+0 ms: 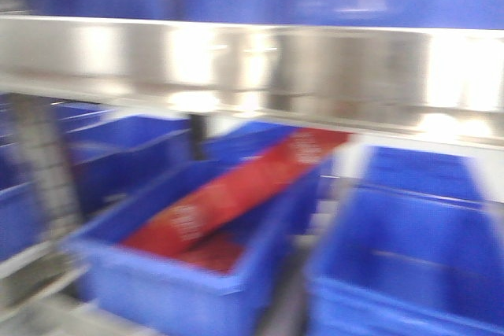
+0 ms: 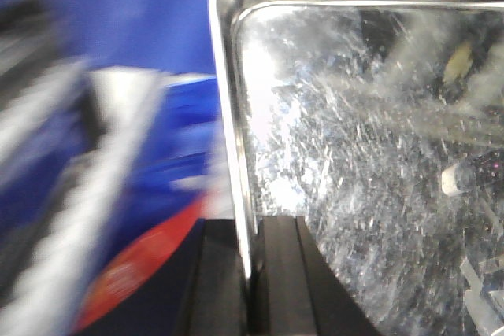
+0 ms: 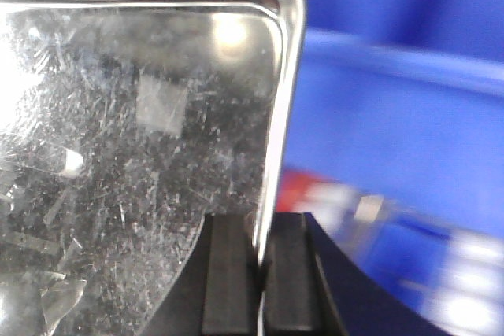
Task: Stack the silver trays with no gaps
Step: 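Drive the base away from the shelf holding the tray in both grippers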
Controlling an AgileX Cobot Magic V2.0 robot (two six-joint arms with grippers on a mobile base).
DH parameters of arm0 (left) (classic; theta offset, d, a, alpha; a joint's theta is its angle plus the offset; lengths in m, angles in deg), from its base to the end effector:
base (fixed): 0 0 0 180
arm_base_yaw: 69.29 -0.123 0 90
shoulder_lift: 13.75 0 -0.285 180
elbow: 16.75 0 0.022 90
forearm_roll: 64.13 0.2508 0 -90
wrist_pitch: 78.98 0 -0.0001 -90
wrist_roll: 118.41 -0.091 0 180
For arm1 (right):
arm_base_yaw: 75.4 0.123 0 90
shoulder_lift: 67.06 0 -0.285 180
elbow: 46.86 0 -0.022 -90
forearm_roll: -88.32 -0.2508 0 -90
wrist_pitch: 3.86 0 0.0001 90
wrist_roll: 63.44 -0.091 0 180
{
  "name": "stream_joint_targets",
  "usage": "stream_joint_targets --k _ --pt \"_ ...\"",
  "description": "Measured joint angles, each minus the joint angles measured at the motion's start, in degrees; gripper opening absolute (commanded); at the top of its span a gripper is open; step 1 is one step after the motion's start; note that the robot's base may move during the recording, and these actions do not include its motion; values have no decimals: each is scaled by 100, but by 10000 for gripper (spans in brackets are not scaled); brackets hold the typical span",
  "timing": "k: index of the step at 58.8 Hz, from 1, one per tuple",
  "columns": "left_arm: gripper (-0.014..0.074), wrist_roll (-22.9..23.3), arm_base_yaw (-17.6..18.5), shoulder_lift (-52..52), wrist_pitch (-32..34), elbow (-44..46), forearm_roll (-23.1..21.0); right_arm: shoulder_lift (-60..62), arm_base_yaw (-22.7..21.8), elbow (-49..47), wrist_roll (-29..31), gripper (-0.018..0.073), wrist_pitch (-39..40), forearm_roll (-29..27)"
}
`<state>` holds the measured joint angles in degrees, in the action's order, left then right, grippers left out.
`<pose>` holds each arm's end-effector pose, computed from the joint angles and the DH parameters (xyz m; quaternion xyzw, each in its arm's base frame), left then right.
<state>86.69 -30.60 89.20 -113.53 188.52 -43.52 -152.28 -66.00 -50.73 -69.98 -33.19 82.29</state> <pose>0.3140 -0.2281 0.4445 0.1619 0.8033 -0.1486 0.5536 0.3011 0.0546 0.4345 0.0026 0.8217 0.1256 0.5559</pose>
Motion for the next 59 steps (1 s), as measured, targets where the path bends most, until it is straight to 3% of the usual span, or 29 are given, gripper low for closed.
stream_joint_targets --k 59 --pt "-8 0 0 -21 0 0 12 0 0 0 0 -69 22 -11"
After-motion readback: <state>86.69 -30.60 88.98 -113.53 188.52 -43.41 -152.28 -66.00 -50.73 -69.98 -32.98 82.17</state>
